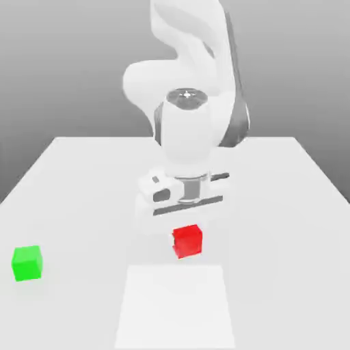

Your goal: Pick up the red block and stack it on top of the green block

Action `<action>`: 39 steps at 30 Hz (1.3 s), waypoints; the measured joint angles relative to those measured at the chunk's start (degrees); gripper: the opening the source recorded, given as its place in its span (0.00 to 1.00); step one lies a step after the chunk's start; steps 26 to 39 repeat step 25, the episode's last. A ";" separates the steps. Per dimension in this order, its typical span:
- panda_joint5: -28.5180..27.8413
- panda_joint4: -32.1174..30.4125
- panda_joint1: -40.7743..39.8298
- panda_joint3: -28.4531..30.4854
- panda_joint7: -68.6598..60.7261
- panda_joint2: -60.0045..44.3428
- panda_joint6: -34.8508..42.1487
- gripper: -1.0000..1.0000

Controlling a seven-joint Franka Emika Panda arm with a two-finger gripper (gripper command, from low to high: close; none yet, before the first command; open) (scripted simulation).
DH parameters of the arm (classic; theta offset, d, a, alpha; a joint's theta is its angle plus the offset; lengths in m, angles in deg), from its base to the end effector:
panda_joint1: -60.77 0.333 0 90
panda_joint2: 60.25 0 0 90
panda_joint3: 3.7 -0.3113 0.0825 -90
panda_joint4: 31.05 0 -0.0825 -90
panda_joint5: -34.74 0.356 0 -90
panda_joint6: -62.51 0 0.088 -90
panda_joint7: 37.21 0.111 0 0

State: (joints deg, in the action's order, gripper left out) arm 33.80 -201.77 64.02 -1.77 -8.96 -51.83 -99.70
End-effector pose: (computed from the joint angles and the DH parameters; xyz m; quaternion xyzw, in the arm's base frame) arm 0.3106 0.0086 0.2278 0.9743 -0.2251 -0.0008 0.0002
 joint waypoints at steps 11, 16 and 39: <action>-0.35 15.79 -22.15 15.61 3.26 -7.21 8.95 0.00; 3.24 21.16 -29.64 17.62 1.88 -11.36 9.82 0.00; 10.38 21.95 -31.70 13.80 -3.21 -20.23 2.27 1.00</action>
